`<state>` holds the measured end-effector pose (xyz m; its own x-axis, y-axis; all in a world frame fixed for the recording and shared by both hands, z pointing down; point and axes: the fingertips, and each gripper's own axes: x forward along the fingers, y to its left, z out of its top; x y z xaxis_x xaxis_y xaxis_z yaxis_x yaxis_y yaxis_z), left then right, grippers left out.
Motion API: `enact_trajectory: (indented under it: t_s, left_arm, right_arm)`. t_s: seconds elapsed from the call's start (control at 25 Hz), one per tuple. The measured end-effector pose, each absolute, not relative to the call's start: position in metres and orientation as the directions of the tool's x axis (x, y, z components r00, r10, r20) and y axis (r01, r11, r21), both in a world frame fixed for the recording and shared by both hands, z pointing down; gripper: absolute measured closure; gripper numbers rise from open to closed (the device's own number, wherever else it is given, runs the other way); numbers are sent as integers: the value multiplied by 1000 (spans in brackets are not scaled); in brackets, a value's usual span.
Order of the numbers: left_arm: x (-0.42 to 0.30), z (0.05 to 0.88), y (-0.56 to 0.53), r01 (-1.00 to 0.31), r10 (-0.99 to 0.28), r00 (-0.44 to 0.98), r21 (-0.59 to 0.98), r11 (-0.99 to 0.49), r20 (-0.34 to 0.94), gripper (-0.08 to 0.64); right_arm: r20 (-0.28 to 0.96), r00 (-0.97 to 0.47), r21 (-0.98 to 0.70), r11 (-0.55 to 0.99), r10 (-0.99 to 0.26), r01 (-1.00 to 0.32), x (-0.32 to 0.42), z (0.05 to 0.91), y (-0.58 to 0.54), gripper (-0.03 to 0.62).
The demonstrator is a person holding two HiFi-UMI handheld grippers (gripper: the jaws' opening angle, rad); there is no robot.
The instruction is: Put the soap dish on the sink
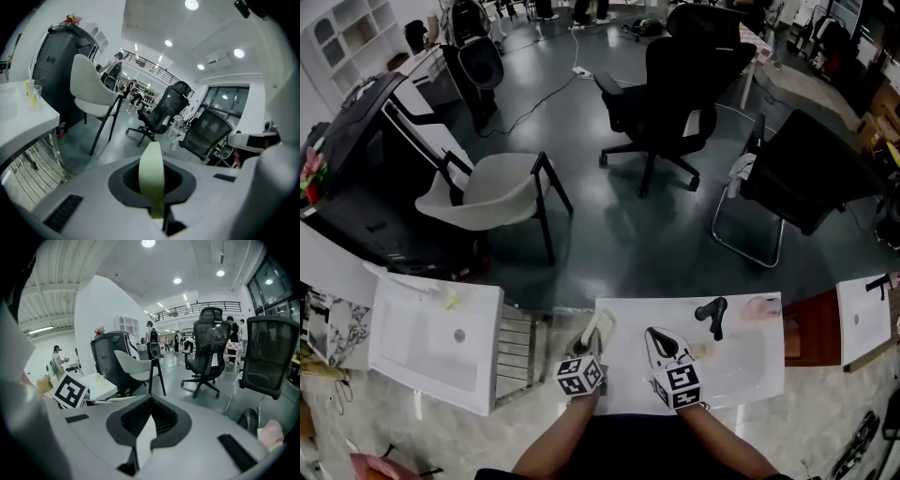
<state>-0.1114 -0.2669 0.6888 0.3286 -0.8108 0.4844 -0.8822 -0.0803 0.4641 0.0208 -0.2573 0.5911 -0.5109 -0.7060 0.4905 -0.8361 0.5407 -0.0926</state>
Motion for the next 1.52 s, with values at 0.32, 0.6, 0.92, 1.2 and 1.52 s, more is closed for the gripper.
enact_trajectory:
  t_s: [0.32, 0.6, 0.92, 1.2, 1.52]
  left_arm:
    - [-88, 739, -295, -856, -690, 476, 466, -224, 545, 538]
    - [-70, 778, -308, -777, -561, 614, 551, -305, 555, 538]
    - [-66, 805, -324, -763, -451, 646, 541, -354, 616, 491]
    - [-70, 823, -324, -788, -380, 605, 460, -408, 700, 379]
    - [-64, 825, -323, -804, -381, 559, 369, -467, 736, 347]
  right_arm:
    - [553, -468, -94, 506, -689, -857, 20, 619, -275, 594]
    - [615, -404, -64, 468, -677, -882, 39, 646, -285, 594]
    - [658, -369, -62, 441, -657, -895, 50, 667, -275, 594]
    - [669, -367, -70, 437, -646, -897, 46, 671, -263, 594]
    - [674, -343, -62, 413, -654, -909, 58, 671, -255, 594]
